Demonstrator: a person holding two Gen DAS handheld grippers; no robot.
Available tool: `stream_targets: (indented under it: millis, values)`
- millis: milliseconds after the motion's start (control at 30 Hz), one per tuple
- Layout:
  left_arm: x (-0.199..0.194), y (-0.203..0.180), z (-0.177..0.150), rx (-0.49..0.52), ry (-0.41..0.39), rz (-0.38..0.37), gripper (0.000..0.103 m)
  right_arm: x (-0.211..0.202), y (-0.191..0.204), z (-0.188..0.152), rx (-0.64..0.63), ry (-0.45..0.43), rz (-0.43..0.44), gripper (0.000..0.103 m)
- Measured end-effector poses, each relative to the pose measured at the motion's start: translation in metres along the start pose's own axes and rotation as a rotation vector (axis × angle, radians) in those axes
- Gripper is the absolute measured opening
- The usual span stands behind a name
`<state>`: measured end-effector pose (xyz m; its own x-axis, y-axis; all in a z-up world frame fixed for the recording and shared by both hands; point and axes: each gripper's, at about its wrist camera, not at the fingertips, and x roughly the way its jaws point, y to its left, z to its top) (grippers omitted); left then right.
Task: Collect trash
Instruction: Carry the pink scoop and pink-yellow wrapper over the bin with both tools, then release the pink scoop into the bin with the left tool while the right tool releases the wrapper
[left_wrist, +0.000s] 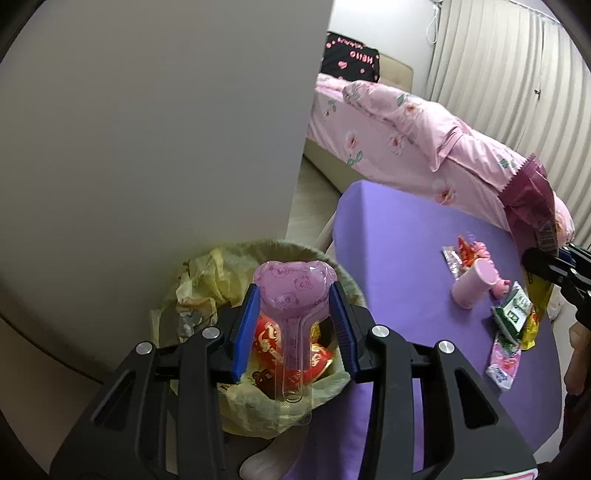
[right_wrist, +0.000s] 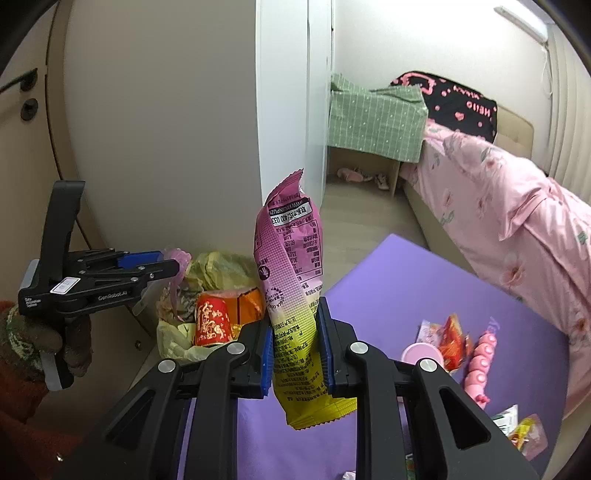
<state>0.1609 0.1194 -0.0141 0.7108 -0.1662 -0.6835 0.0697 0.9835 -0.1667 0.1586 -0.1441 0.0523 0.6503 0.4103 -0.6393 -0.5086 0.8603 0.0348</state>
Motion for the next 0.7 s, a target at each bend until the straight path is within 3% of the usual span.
stream_targets:
  millis: [233, 400, 500, 700]
  values:
    - [0.044, 0.023, -0.008, -0.065, 0.073, -0.005, 0.037, 0.018, -0.003, -0.006, 0.013, 0.04, 0.015, 0.02]
    - [0.061, 0.032, -0.01, -0.087, 0.075, -0.021, 0.038, 0.031, -0.008, -0.007, 0.029, 0.062, 0.023, 0.02]
    - [0.06, 0.046, -0.007, -0.143, 0.064, -0.027, 0.044, 0.038, -0.008, -0.006, 0.033, 0.073, 0.028, 0.02]
    - [0.036, 0.071, -0.003, -0.204, 0.016, -0.012, 0.044, 0.055, 0.002, -0.001, 0.028, 0.087, 0.081, 0.02]
